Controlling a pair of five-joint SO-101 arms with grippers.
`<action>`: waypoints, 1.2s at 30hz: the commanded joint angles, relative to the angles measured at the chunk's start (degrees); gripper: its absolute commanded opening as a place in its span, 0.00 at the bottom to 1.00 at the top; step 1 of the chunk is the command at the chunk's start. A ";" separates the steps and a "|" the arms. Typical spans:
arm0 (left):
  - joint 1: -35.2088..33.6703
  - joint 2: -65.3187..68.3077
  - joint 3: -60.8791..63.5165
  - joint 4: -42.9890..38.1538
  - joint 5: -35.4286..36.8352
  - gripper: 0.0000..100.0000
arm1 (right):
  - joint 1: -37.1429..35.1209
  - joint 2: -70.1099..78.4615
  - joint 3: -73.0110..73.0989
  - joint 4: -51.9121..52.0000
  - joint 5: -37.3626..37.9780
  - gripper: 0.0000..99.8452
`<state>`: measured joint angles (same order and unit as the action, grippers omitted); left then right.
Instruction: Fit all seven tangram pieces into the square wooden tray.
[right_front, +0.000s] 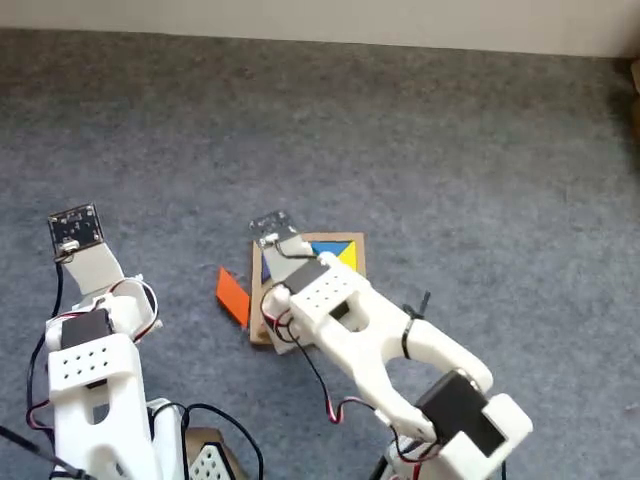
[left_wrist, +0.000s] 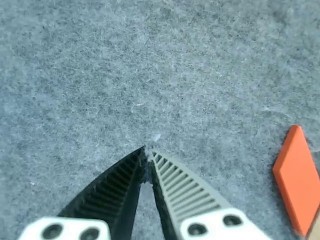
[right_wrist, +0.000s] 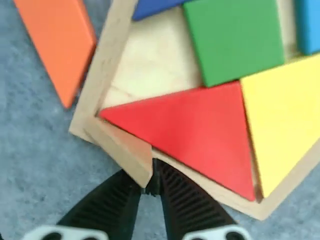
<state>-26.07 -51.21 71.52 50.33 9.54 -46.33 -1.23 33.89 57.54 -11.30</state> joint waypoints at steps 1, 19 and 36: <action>-0.48 -0.92 -0.84 -0.97 -0.35 0.02 | 4.18 -0.31 -6.55 -0.48 0.44 0.02; -0.48 -0.92 -0.84 -0.97 -0.35 0.02 | 3.65 -4.44 -13.32 3.12 0.44 0.02; -0.40 -0.92 -0.84 -0.97 -2.55 0.02 | 6.02 8.48 -14.02 -1.98 5.27 0.02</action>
<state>-26.07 -51.21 71.52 50.33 7.52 -43.69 7.30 22.37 56.22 -10.15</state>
